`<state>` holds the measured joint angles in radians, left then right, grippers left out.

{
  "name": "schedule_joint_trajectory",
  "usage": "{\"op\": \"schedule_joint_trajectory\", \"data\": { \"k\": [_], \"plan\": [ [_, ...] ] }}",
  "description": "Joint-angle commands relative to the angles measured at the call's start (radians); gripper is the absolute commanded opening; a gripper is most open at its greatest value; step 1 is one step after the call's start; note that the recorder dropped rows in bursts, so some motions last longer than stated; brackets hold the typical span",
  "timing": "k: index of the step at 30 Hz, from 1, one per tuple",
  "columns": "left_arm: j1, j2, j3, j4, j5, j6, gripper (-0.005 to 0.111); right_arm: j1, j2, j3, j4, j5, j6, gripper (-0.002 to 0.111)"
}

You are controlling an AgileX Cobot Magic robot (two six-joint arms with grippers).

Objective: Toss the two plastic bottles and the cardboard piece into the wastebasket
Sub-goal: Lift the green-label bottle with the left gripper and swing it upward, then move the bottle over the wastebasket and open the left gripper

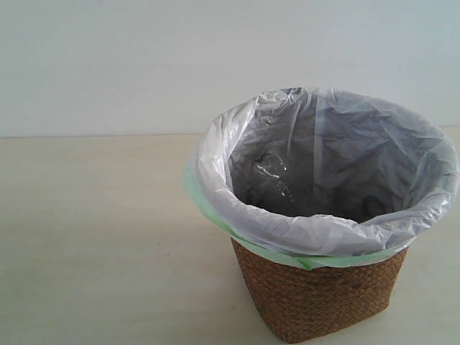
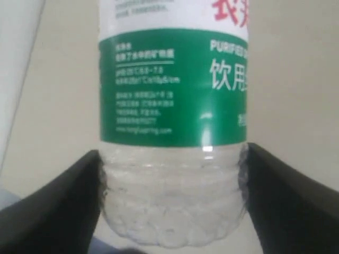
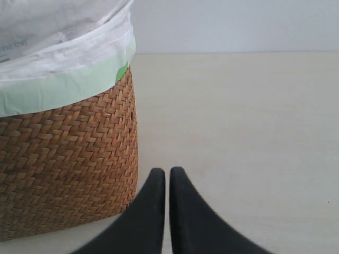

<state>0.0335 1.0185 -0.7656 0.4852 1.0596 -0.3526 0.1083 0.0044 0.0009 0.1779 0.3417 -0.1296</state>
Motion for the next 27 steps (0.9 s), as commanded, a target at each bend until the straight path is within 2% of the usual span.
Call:
{"op": "schedule_joint_trajectory", "data": {
  "k": [1, 3, 5, 7, 8, 10, 11, 12, 13, 17, 19, 25, 27],
  "plan": [
    [0.002, 0.013, -0.009, -0.294, -0.148, 0.160, 0.004, -0.006, -0.004, -0.001, -0.007, -0.007, -0.004, 0.000],
    [-0.001, 0.040, -0.011, -0.594, -0.244, 0.334, 0.004, -0.006, -0.004, -0.001, -0.007, -0.007, -0.004, 0.000],
    [-0.023, 0.078, -0.032, -0.935, -0.302, 0.610, 0.005, -0.006, -0.004, -0.001, -0.007, -0.007, -0.004, 0.000],
    [-0.066, 0.134, -0.074, -1.330, -0.301, 0.868, 0.014, -0.006, -0.004, -0.001, -0.007, -0.007, -0.004, 0.000],
    [-0.099, 0.164, -0.106, -1.560, -0.274, 1.004, 0.024, -0.006, -0.004, -0.001, -0.007, -0.007, -0.004, 0.000],
    [-0.174, 0.222, -0.183, -1.998, -0.195, 1.218, 0.053, -0.006, -0.004, -0.001, -0.007, -0.007, -0.004, 0.000],
    [-0.214, 0.250, -0.228, -2.160, -0.154, 1.281, 0.068, -0.006, -0.004, -0.001, -0.007, -0.007, -0.004, 0.000],
    [-0.246, 0.273, -0.266, -2.230, -0.138, 1.278, 0.077, -0.006, -0.004, -0.001, -0.007, -0.007, -0.004, 0.000],
    [-0.280, 0.297, -0.316, -2.230, -0.130, 1.237, 0.078, -0.006, -0.004, -0.001, -0.007, -0.007, -0.004, 0.000],
    [-0.348, 0.346, -0.450, -2.098, -0.094, 1.141, 0.068, -0.006, -0.004, -0.001, -0.007, -0.007, -0.004, 0.000],
    [-0.345, 0.348, -0.460, -2.034, -0.120, 1.108, 0.069, -0.006, -0.004, -0.001, -0.007, -0.007, -0.004, 0.000],
    [-0.332, 0.348, -0.460, -1.641, -0.203, 0.868, 0.069, -0.006, -0.004, -0.001, -0.007, -0.007, -0.004, 0.000],
    [-0.320, 0.348, -0.460, -1.561, -0.203, 0.814, 0.069, -0.006, -0.004, -0.001, -0.007, -0.007, -0.004, 0.000]
  ]
}}
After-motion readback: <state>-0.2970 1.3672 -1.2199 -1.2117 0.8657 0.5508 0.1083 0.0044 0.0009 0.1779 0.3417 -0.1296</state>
